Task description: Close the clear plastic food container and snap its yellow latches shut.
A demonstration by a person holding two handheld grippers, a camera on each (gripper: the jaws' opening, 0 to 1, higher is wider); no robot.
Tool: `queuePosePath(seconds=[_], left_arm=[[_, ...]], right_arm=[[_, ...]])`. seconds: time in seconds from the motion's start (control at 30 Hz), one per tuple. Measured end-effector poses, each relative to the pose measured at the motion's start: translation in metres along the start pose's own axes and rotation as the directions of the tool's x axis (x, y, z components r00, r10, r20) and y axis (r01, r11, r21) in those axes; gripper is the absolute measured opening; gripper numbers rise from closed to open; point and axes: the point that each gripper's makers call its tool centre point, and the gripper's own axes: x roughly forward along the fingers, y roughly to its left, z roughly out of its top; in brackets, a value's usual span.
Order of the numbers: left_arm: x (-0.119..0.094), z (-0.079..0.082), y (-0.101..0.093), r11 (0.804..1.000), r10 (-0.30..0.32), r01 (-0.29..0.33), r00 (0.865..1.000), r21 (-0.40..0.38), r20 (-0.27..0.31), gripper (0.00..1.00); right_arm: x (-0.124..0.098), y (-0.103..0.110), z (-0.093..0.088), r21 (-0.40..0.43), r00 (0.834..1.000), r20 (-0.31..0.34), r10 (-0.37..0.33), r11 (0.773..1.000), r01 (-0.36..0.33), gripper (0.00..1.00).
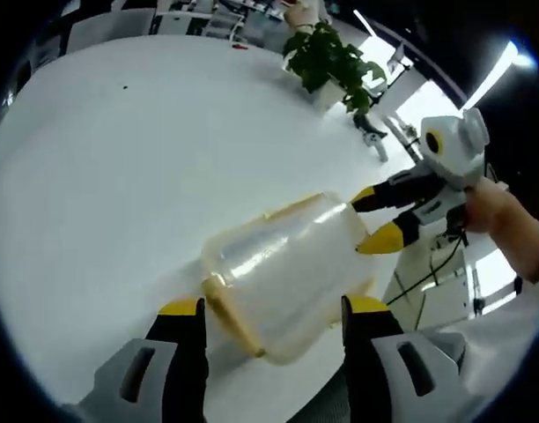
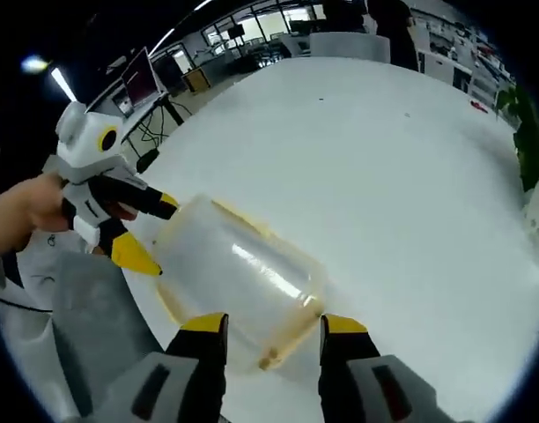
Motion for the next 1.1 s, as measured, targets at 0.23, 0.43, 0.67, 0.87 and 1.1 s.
queuePosePath(seconds=[0.23, 0.43, 0.67, 0.87, 1.1], left_arm=[[0.002, -0.002, 0.010, 0.998, 0.060, -0.060, 0.998, 0.021, -0.012, 0.49], [0.003, -0.002, 0.009, 0.998, 0.064, -0.064, 0.998, 0.002, -0.014, 0.49], [0.006, -0.001, 0.008, 0.997, 0.068, -0.068, 0.998, -0.039, -0.012, 0.48], [0.005, 0.001, 0.010, 0.995, 0.058, -0.057, 0.998, -0.080, 0.015, 0.44], [0.009, 0.000, 0.011, 0.992, 0.034, -0.029, 0.999, -0.124, 0.036, 0.40]], right_arm=[[0.001, 0.002, -0.001, 0.011, 1.000, -0.017, 0.002, 1.000, -0.002, 0.40], [0.002, 0.003, -0.001, 0.014, 1.000, -0.025, -0.007, 1.000, 0.008, 0.39], [0.004, 0.005, 0.000, 0.031, 0.999, -0.035, -0.019, 0.999, 0.020, 0.40], [0.004, 0.003, 0.006, 0.054, 0.999, -0.026, -0.025, 0.998, 0.026, 0.42], [0.011, 0.008, 0.000, 0.049, 0.999, -0.044, -0.026, 0.998, 0.029, 0.42]])
